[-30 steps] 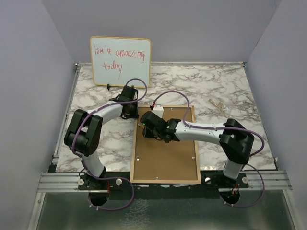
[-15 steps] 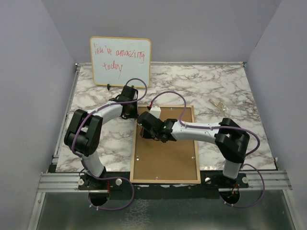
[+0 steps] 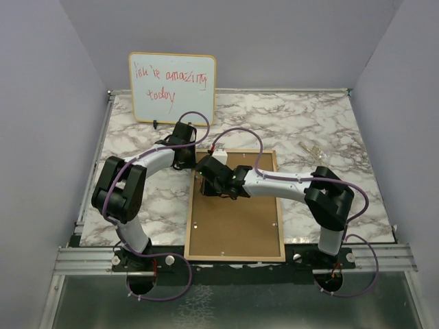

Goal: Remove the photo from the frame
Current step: Release the photo frame item from the photo frame.

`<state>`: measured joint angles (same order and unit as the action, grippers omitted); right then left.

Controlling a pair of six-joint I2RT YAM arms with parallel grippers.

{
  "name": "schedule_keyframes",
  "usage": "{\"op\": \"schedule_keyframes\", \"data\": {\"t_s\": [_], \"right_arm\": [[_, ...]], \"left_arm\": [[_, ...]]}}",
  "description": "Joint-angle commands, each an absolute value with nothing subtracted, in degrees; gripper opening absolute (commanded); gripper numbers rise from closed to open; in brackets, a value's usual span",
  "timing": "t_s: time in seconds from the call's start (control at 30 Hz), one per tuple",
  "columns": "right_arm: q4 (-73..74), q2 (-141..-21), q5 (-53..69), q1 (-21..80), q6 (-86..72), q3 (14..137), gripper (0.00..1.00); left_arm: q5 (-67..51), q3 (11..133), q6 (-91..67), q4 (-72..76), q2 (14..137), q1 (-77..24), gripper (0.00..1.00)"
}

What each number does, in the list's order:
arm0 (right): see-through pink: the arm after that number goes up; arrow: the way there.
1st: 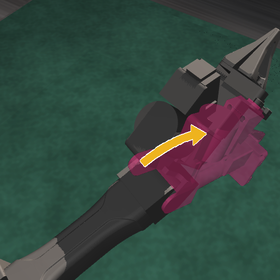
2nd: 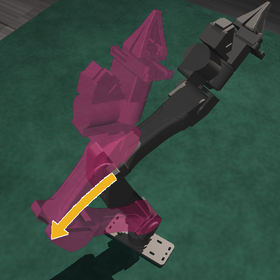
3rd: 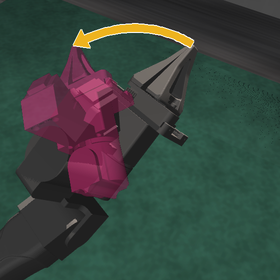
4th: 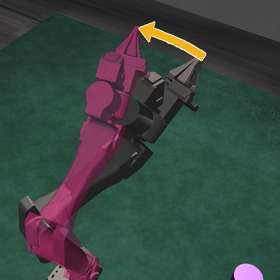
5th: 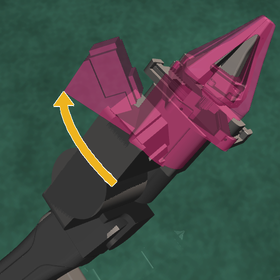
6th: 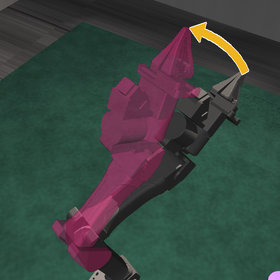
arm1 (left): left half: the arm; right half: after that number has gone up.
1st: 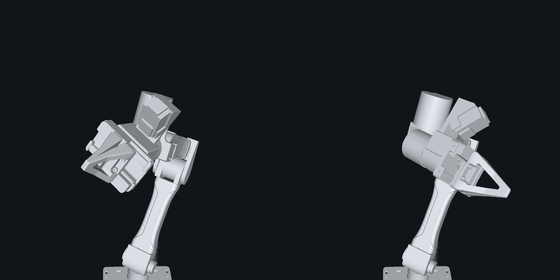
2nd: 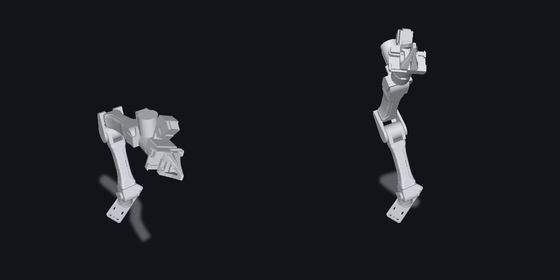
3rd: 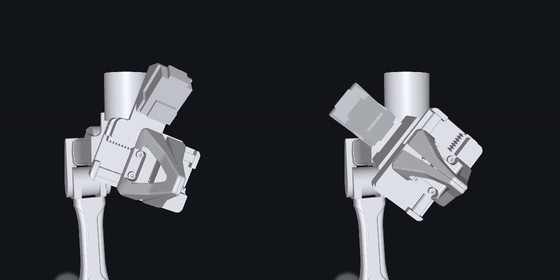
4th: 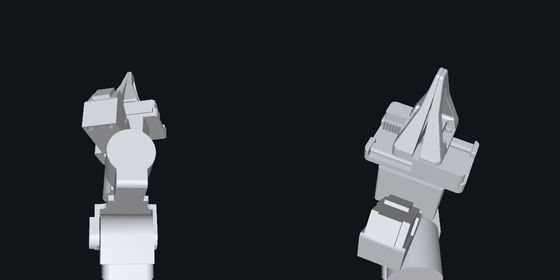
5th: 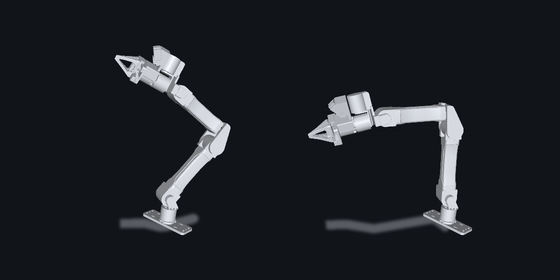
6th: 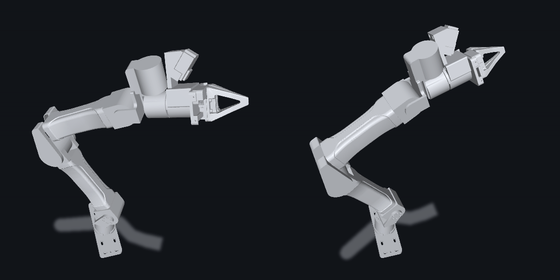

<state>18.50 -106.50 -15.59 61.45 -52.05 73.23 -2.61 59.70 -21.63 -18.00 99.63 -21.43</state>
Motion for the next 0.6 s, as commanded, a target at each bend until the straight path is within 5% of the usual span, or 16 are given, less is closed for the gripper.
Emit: {"op": "schedule_keyframes", "data": {"t_s": [0.0,0.57], "right_arm": [[18.1,-109.2,-16.3,58.5,-49.6,74.2,0.00],[18.9,-109.4,-9.7,54.3,-49.4,77.6,0.01]], "left_arm": [[-5.4,58.2,-21.6,-23.8,99.6,-21.8,0.00],[-5.9,57.4,-21.2,-23.9,98.7,-21.7,0.00]]}}
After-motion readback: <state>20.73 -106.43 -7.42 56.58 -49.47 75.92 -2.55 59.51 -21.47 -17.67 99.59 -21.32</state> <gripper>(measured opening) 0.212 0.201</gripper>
